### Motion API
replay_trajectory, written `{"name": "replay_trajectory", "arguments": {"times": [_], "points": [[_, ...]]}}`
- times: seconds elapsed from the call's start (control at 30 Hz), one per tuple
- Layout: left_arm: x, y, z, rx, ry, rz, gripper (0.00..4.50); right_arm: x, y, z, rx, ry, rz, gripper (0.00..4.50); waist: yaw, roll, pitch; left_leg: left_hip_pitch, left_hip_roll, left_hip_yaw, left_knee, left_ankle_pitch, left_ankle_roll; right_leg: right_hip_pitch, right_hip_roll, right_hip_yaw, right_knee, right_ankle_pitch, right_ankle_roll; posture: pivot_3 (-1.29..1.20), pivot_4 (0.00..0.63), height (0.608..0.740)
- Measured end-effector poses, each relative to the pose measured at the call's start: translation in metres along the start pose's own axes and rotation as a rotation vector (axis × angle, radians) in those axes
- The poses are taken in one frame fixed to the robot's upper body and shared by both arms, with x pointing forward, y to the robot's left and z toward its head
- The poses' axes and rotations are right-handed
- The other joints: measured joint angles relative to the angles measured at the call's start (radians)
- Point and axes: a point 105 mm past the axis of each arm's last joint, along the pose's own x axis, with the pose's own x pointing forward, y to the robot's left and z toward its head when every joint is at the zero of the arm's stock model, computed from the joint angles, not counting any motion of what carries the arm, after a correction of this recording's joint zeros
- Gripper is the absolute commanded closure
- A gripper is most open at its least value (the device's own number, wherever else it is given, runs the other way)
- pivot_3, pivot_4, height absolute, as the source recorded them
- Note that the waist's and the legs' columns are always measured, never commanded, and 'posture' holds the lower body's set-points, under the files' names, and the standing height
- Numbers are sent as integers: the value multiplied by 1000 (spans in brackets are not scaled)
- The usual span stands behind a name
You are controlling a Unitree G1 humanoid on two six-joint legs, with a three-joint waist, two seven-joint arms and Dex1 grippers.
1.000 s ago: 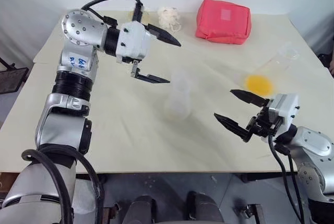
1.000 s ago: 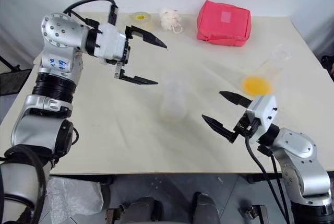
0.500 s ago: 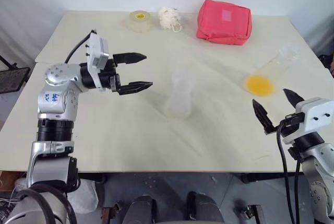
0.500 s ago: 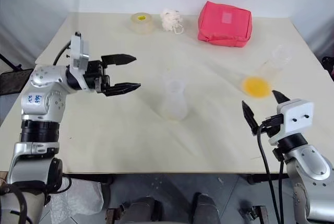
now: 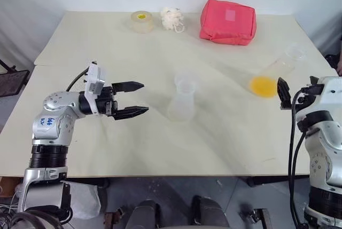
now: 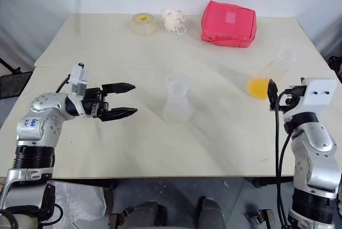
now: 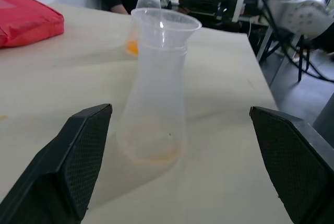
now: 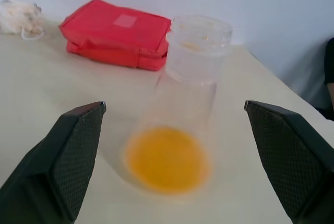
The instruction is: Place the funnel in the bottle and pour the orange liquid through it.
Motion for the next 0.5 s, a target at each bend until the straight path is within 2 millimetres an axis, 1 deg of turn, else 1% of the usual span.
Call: {"name": "replay_trajectory", "arguments": {"times": [0.2,0.33,0.5], "points": [[2,-2,-5,7,-3,23,14,28,-9,-2,37,-12,-33,0,-4,1,0,0,0,0,0,0,0,0,0,0,0,0,0,0,150,740],[2,-3,-3,16,0,28,14,47,-5,-2,29,-23,-23,0,-18,2,0,0,0,0,-1,0,0,0,0,0,0,0,0,0,150,740],[1,-6,-4,22,9,37,14,57,-8,-7,25,-23,-38,0,-26,3,1,0,1,0,-2,0,0,0,0,0,0,0,0,0,150,740]]}}
